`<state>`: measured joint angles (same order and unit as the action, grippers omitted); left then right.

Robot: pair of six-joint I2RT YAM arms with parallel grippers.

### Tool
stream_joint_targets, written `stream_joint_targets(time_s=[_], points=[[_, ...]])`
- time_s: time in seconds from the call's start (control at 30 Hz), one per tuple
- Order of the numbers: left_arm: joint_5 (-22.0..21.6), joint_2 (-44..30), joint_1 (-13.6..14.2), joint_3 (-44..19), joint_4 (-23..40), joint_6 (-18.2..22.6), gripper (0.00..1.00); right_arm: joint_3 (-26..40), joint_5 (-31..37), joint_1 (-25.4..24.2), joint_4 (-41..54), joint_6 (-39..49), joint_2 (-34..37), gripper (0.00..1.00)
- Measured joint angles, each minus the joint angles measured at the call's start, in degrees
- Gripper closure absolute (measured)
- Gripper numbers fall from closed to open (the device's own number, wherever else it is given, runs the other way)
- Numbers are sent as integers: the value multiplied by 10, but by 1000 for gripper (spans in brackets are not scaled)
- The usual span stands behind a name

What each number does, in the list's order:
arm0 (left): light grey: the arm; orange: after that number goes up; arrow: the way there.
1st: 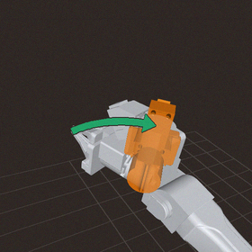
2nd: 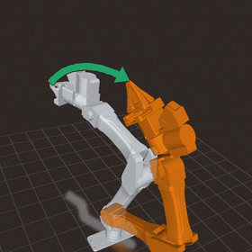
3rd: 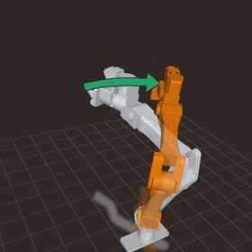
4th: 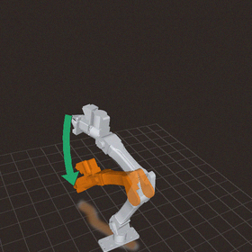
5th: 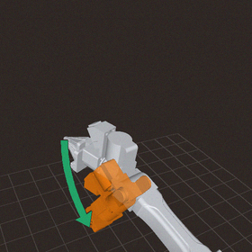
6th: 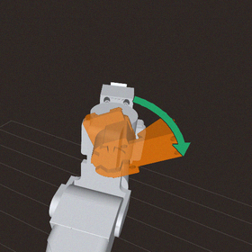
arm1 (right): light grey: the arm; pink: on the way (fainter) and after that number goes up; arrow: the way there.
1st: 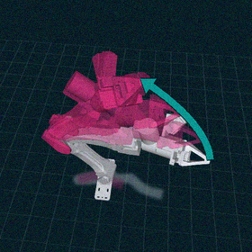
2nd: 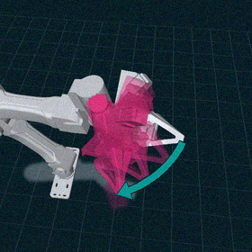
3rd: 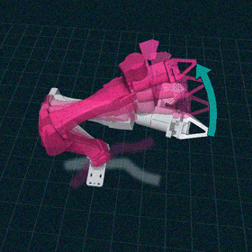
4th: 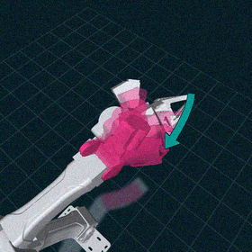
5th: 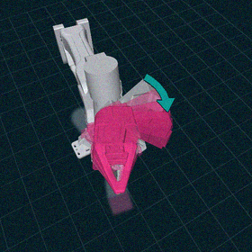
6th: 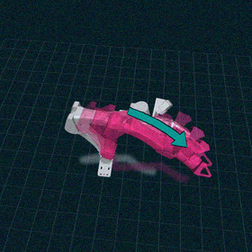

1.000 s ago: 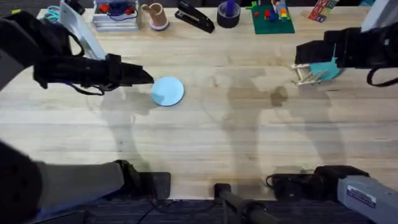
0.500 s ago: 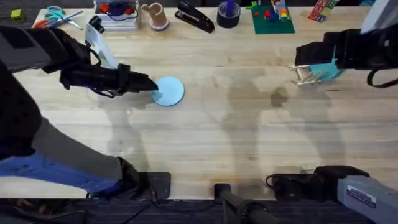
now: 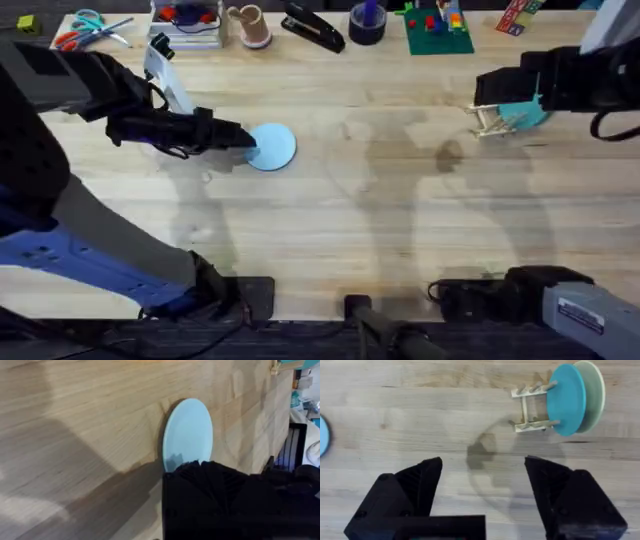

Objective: Pick up the plates from the table one by one and place each into a slot on the dish rack.

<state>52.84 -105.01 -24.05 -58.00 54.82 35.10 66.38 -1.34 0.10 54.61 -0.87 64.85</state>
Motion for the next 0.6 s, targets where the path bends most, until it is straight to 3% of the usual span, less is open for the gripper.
stream_joint_targets(time_s=[0.43,0.6], points=[[3,0,-1,49,-55,-1,959,0,0,0,0,0,0,7],[8,0,-2,58,-99,-32,959,0,0,0,0,0,0,7]])
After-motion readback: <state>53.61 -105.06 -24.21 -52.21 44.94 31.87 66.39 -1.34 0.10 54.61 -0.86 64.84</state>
